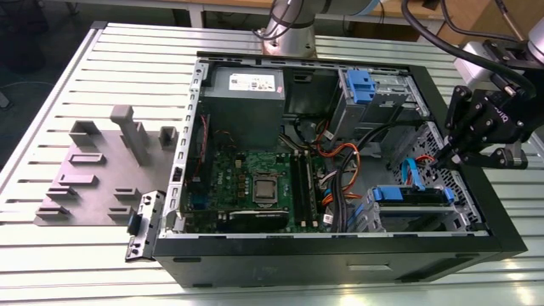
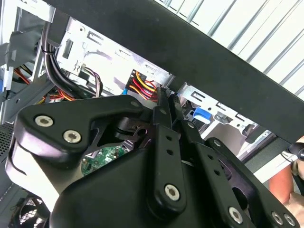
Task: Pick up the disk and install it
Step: 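Insert the second disk wire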
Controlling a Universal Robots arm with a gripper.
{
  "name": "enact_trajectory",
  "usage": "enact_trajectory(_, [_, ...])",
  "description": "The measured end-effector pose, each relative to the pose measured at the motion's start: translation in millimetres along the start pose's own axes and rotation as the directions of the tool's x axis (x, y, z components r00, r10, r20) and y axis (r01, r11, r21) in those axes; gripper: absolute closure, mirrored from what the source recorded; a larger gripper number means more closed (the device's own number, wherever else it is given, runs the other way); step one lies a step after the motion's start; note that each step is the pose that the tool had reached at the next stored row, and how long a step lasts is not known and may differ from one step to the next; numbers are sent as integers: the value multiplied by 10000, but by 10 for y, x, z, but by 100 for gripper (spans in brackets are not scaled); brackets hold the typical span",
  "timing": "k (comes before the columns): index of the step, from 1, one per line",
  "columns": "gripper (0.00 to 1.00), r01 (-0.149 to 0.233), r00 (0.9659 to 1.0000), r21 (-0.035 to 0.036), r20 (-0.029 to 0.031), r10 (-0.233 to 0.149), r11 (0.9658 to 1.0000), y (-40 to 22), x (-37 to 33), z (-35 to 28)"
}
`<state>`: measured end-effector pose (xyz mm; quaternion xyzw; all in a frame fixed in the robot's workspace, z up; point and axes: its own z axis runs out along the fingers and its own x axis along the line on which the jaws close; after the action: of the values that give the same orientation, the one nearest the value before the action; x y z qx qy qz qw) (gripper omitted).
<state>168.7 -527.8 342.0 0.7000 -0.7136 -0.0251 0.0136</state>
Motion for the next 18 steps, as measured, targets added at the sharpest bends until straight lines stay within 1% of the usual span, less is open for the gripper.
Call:
enact_trajectory(5, [84,1,10000,1,-3,-1,10000,8,-1,-3])
enact_trajectory(12, [84,0,10000,5,1,0,10000,88,11,4])
enact_trajectory(15, [84,1,10000,7,-1,-1,10000,109,32,4])
enact_trajectory(18, [84,2,10000,7,0,-2,10000,112,66,4])
